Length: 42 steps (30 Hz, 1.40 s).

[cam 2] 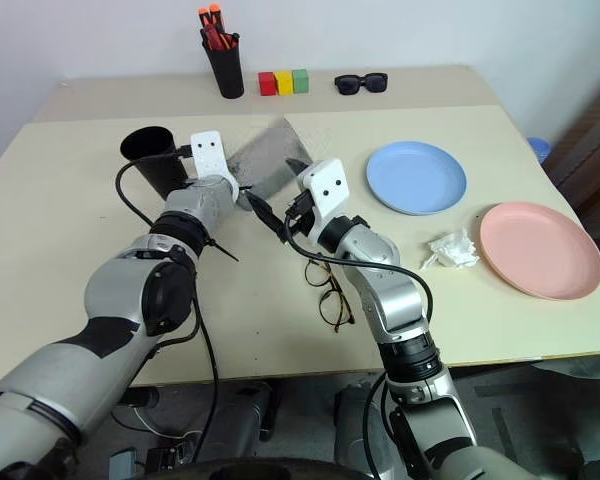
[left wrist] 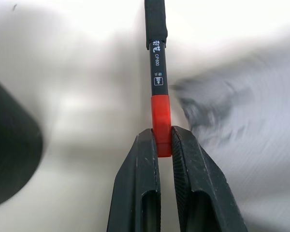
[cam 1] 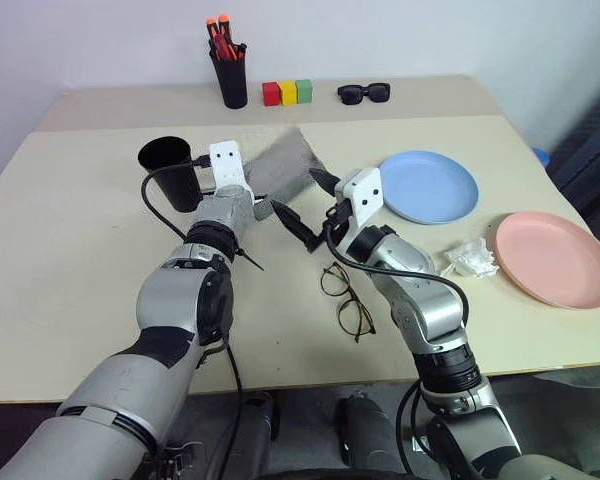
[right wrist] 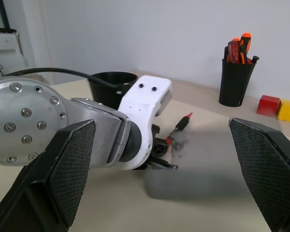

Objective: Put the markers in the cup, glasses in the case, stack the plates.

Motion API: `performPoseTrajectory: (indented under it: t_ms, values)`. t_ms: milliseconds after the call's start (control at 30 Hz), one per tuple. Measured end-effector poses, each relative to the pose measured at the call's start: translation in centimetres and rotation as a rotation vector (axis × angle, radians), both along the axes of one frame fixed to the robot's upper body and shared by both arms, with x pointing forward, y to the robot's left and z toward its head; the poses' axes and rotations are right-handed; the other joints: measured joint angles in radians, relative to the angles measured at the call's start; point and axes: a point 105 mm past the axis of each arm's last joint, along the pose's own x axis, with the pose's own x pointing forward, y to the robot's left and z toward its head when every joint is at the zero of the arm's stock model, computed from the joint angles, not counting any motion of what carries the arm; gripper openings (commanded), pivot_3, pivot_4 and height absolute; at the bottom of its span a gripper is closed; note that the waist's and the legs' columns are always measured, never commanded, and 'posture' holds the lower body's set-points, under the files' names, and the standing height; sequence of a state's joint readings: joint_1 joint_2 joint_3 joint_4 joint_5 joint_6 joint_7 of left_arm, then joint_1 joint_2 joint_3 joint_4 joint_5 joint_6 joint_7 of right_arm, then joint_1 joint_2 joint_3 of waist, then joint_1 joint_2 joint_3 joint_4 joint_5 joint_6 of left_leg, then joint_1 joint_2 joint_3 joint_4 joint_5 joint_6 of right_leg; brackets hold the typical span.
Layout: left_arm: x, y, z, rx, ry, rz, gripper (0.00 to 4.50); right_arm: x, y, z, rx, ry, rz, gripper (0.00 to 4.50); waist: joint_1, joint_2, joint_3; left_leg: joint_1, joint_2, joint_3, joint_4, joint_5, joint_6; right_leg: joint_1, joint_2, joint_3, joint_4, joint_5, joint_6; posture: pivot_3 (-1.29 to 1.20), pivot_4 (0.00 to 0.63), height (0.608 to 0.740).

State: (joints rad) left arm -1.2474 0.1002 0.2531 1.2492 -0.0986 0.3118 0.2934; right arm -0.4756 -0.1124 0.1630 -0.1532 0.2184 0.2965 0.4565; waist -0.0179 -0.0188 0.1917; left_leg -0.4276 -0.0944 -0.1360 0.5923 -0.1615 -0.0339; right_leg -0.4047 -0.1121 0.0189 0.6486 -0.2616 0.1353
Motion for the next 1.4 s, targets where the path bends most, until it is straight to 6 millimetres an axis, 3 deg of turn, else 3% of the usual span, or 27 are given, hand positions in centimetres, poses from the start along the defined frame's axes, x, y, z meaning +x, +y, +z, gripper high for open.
performPoseTrajectory:
  t_ms: [167,367,600,667,767,967,1067,1167,1300,1400]
  values:
    - [0.4,-0.6,1.2,0.057,-0.068,-0.041,0.03,0.0,0.0,0.0,0.000,0.000,0.001,4.50,0.000,0.000,0.000,0.000,0.000,0.000,0.000,0.000,0.000,0.000,0.000,0.000,0.000,0.000,0.000,0.00,0.150,0.740]
    - [0.8,-2.2,5.7,0.068,-0.330,-0.151,0.03,0.0,0.1,0.0,0.000,0.001,0.002,4.50,0.000,0.000,0.000,0.000,0.000,0.000,0.000,0.000,0.000,0.000,0.000,0.000,0.000,0.000,0.000,0.00,0.150,0.740]
    - [-2.4,-2.0,10.0,-0.040,-0.653,-0.289,0.03,0.2,-0.5,0.0,-0.004,0.000,-0.015,4.50,-0.006,0.000,0.000,0.000,0.002,0.000,-0.001,0.000,0.000,-0.001,0.000,0.001,0.001,0.000,0.000,0.00,0.150,0.740]
    - [-4.2,-0.6,11.1,-0.040,-0.730,-0.308,0.03,0.2,-0.5,-0.1,-0.006,0.000,-0.015,4.50,-0.011,0.000,0.000,0.000,0.003,0.000,-0.001,0.000,0.000,-0.001,0.000,0.002,0.000,0.000,0.000,0.00,0.150,0.740]
    - [-7.3,2.9,12.3,-0.009,-0.834,-0.285,0.03,0.3,-0.9,-0.2,-0.015,0.001,-0.024,4.50,-0.020,0.000,0.000,0.000,0.003,-0.001,-0.001,0.000,0.000,-0.001,0.000,0.002,0.001,0.000,-0.001,0.00,0.150,0.740]
    - [-12.4,11.5,14.6,0.072,-0.942,-0.023,0.03,0.3,-1.2,-0.4,-0.027,0.003,-0.019,4.50,-0.021,0.000,0.000,0.001,0.003,-0.003,-0.001,0.000,0.000,-0.001,0.000,0.002,0.001,0.000,-0.001,0.00,0.150,0.740]
    - [-14.6,16.2,13.2,0.112,-0.874,0.213,0.03,0.3,-1.1,-0.6,-0.031,0.011,-0.007,4.50,-0.020,0.001,0.000,0.002,0.003,-0.003,-0.001,0.000,0.000,0.000,0.000,0.002,0.000,0.000,-0.001,0.00,0.150,0.740]
    - [-15.9,19.7,8.4,0.109,-0.638,0.389,0.03,0.4,-0.9,-1.0,-0.036,0.026,0.005,4.50,-0.018,0.001,0.000,0.002,0.003,-0.003,0.000,0.000,0.000,0.001,0.001,0.002,0.001,0.000,-0.001,0.00,0.150,0.740]
    - [-16.4,19.6,2.0,0.035,-0.325,0.402,0.03,0.4,-0.8,-1.2,-0.040,0.034,0.019,4.50,-0.003,0.000,-0.001,0.001,0.003,-0.003,0.001,0.000,0.000,0.001,0.001,0.001,0.000,0.000,-0.001,0.00,0.150,0.740]
    - [-16.2,18.1,1.0,0.029,-0.225,0.347,0.03,0.3,-0.5,-1.1,-0.038,0.030,0.034,4.50,0.003,0.000,-0.001,0.001,0.003,-0.003,0.001,0.000,-0.001,0.001,0.001,0.001,0.000,0.000,-0.001,0.00,0.150,0.740]
